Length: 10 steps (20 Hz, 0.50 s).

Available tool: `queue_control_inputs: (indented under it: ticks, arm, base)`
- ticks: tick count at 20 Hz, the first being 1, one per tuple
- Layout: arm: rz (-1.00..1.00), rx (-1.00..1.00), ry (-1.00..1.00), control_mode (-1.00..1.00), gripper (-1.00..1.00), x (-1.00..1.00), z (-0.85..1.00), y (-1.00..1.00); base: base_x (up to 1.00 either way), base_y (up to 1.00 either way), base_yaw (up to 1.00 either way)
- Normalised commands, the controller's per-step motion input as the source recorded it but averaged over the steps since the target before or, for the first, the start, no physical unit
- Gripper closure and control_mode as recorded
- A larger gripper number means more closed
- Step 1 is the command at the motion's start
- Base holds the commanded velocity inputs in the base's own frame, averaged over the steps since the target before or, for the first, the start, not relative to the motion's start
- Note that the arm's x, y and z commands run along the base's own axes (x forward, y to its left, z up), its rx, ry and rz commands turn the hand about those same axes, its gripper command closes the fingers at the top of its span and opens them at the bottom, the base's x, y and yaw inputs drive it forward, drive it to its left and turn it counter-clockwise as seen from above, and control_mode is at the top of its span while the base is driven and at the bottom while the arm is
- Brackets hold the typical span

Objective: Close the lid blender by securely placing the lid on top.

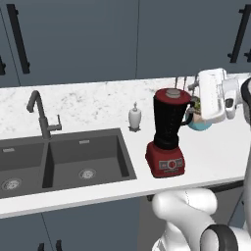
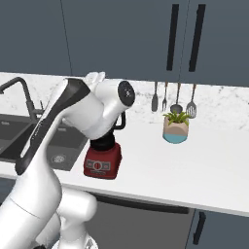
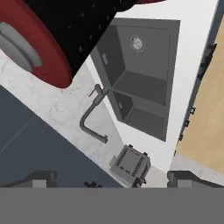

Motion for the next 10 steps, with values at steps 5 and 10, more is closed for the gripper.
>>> queue_control_inputs:
  ticks: [5,10]
  arm:
    - [-0.04,-0.01,-0.23,-1.00,-1.00,-0.62,0.10,-0.11]
    - [0.00,0.00,0.00,-1.00,-1.00,0.00,0.00,-0.01]
  base:
    - [0.00,0.00,0.00]
    - [0.00,0.00,0.00]
